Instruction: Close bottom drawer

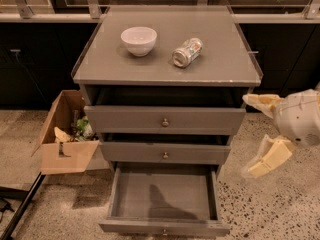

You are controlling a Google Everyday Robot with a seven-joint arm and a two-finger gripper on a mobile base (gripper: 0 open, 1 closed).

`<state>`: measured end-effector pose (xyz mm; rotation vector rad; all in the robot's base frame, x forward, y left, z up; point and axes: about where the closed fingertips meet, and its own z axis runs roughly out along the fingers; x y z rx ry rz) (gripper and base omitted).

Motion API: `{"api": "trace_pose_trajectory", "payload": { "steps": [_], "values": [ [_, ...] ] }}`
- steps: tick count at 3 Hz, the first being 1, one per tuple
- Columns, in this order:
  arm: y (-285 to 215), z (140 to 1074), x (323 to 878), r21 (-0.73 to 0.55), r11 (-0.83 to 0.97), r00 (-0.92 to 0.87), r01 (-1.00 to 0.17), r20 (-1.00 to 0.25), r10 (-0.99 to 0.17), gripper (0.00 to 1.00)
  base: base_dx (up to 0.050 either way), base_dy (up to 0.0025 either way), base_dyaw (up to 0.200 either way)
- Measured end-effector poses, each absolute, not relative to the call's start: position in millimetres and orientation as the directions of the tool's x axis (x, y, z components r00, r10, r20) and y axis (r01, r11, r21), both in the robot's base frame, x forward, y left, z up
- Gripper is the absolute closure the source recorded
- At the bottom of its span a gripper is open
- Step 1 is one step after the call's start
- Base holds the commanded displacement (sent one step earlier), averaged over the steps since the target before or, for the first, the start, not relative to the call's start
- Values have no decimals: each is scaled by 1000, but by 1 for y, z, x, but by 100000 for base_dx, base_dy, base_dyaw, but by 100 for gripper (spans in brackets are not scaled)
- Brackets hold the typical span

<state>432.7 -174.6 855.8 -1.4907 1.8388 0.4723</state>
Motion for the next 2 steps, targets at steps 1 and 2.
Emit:
{"api": "trace_pose_trajectory", "payload": {
  "steps": [1,2],
  "values": [
    [-172,836,431,-122,282,-100,-952,-744,-660,0,0,0,0],
    [-170,814,430,-98,311,-135,-945,-752,-645,0,0,0,0]
  ]
}}
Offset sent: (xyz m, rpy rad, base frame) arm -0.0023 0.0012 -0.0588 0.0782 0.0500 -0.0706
